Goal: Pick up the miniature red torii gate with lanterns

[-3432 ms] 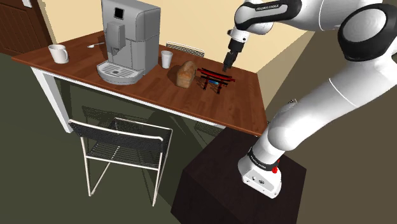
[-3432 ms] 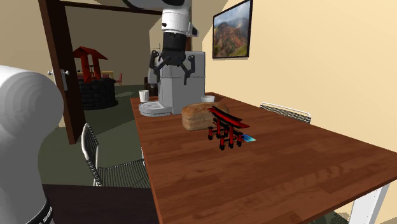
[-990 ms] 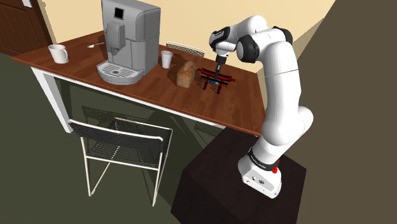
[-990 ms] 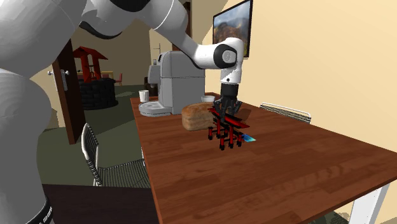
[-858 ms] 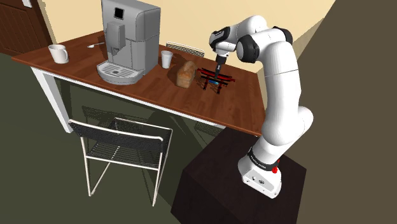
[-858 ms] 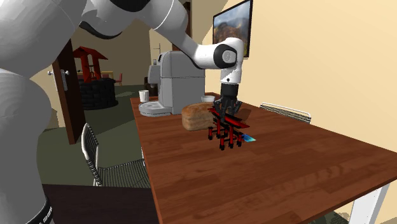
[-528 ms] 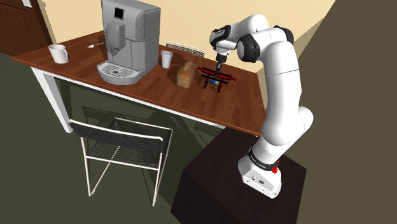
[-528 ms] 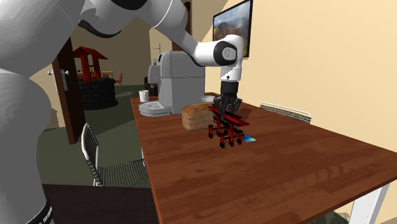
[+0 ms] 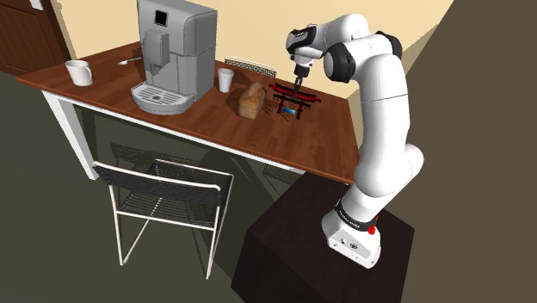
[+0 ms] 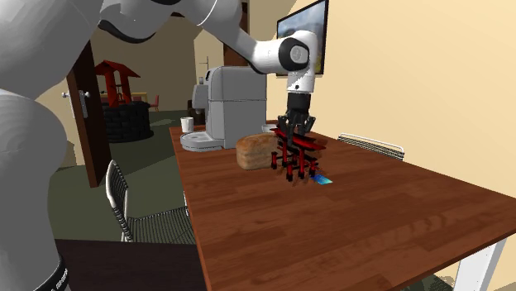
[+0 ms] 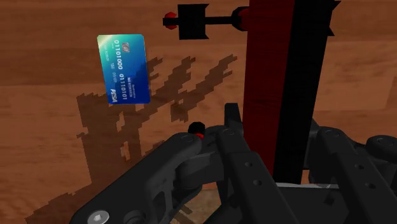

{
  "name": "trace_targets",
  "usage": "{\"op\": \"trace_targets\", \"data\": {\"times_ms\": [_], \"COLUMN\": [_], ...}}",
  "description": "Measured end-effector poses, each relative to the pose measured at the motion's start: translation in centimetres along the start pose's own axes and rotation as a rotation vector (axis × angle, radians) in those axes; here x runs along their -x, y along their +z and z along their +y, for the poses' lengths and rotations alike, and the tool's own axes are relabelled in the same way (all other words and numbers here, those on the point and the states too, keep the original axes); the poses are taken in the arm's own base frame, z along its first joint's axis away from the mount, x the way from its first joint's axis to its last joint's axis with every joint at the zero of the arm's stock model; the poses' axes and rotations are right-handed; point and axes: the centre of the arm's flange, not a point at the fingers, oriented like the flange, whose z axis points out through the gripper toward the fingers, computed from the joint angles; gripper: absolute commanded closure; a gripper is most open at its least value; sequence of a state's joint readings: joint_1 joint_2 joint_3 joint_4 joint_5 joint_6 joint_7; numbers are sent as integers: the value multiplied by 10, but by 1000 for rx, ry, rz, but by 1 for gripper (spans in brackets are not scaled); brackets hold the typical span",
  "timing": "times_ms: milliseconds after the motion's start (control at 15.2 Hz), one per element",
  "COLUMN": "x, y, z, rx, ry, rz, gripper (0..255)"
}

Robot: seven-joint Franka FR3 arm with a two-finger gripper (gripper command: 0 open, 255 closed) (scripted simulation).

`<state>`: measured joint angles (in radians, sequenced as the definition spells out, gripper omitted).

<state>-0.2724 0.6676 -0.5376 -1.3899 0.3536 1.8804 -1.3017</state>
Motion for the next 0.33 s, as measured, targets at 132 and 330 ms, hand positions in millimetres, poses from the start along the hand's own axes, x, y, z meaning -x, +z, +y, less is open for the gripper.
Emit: {"op": "trace_targets", "data": {"times_ms": [132,330], "x": [1,2], "y": [-11,-25], "z": [0,-2], "rx": [0,0], "ry": [0,0], "rz": [0,0], "gripper": [255,255]}}
